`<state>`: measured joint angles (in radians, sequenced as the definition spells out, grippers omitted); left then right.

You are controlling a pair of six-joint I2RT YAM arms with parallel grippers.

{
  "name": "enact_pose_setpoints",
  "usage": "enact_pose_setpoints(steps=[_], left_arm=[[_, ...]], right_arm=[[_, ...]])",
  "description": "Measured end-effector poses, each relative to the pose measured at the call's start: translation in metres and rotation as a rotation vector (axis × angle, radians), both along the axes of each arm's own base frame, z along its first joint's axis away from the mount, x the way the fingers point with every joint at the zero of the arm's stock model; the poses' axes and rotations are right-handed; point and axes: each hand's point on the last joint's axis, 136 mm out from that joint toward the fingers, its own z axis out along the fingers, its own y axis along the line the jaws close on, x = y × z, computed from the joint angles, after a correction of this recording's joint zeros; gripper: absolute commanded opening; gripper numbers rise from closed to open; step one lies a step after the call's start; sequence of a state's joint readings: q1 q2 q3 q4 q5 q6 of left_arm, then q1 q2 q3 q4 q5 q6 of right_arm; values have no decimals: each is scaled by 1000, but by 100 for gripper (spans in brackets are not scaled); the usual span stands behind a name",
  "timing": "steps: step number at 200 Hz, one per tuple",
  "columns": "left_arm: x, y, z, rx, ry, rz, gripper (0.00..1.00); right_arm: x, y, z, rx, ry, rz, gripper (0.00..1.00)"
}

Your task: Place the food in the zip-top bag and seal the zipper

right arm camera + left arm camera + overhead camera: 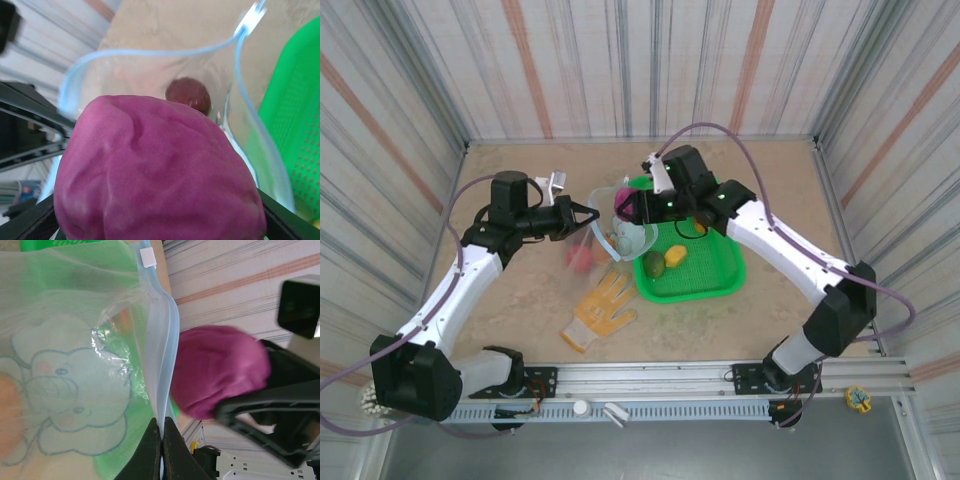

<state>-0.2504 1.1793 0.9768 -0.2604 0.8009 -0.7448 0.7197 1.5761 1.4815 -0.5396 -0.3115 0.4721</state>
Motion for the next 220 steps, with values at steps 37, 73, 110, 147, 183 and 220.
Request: enact_pose_setpoints(steps=[37, 73, 110, 147, 183, 220], left_arm=[[0, 0, 1, 0, -2, 0, 0], [-1, 1, 2, -2, -7, 2, 0], [1, 3, 2, -2, -7, 8, 0], [1, 3, 2, -2, -7, 9, 0], [1, 3, 2, -2, -7, 9, 0], [1, 3, 2, -2, -7, 9, 0]], right_arm=[[-4, 32, -44, -112, 49, 73, 69], [3, 41, -62, -150, 63, 69, 86], [11, 43, -56, -153, 39, 49, 89], [10, 42, -50, -145, 27, 52, 84], [6, 30, -19, -107, -28, 43, 71], [18, -10, 14, -74, -94, -46, 63]])
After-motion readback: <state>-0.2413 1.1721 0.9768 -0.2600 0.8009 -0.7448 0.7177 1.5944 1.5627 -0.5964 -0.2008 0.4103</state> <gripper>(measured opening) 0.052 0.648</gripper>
